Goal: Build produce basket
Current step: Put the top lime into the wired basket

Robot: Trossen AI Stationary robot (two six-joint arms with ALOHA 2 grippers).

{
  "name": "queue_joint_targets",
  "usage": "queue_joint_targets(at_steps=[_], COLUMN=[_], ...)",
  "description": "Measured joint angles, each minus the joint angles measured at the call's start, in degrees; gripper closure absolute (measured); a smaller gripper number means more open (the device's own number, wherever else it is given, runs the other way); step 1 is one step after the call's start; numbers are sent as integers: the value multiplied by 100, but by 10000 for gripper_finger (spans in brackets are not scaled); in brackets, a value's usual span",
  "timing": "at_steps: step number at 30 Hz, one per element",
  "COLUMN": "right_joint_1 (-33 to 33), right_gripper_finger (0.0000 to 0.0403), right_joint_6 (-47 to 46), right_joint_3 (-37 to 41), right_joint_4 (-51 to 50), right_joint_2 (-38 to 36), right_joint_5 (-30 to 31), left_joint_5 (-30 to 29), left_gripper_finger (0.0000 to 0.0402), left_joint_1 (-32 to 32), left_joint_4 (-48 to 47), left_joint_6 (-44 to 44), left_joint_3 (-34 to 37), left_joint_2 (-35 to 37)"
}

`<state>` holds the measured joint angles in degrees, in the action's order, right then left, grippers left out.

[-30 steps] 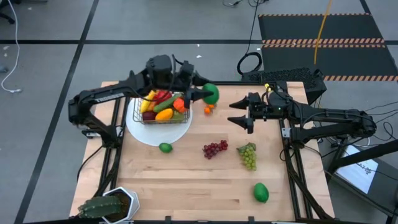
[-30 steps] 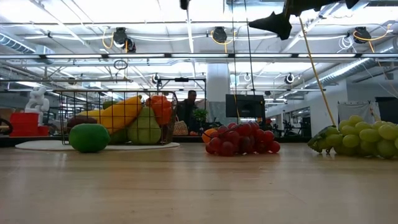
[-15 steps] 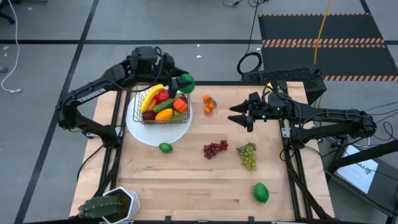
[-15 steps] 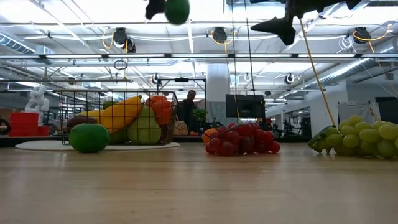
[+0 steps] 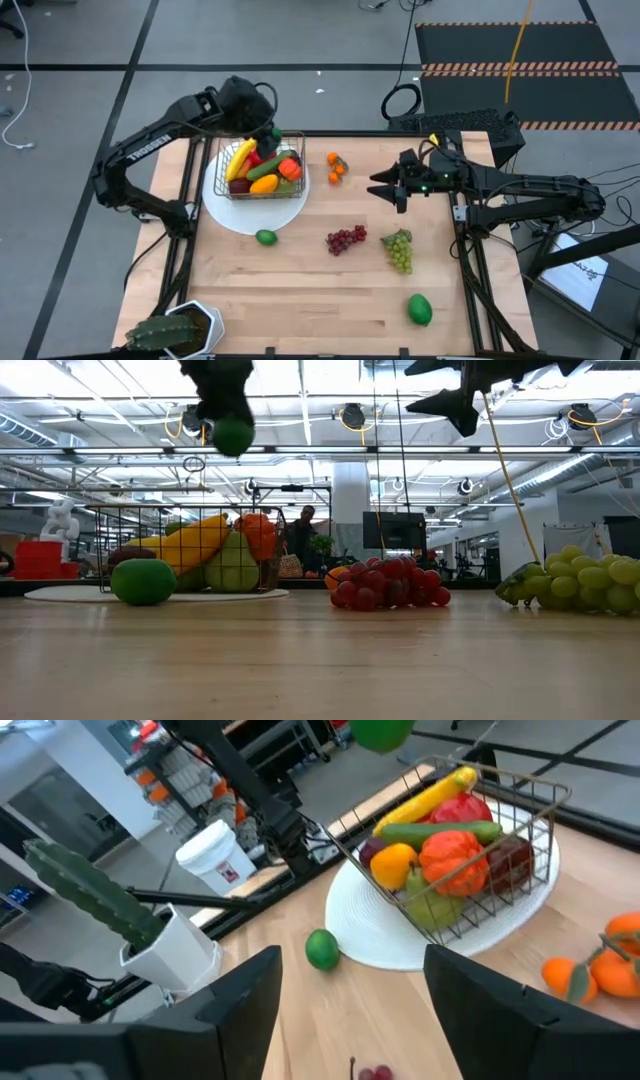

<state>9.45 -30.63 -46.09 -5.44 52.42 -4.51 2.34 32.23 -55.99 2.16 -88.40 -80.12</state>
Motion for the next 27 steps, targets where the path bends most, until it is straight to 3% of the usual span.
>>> queue_joint_targets(at_steps=[15,23,27], right_joint_1=[0,-2,-2], right_gripper_finger=[166,166,166], right_joint_6=[24,-135,-347], right_joint_3=[0,0,0], right_joint_4=[-24,-41,-41], right_joint_2=[0,0,0], right_joint_5=[46,173,173], left_joint_5=[-286,-313,-632], left_gripper_finger=[151,151,151], left_joint_1=[312,312,312], left_joint_4=[-2199,-2739,-2840], left_joint_6=[-208,-398,-454], left_joint_3=[4,4,7], left_joint_2=[-771,-1407,-1661])
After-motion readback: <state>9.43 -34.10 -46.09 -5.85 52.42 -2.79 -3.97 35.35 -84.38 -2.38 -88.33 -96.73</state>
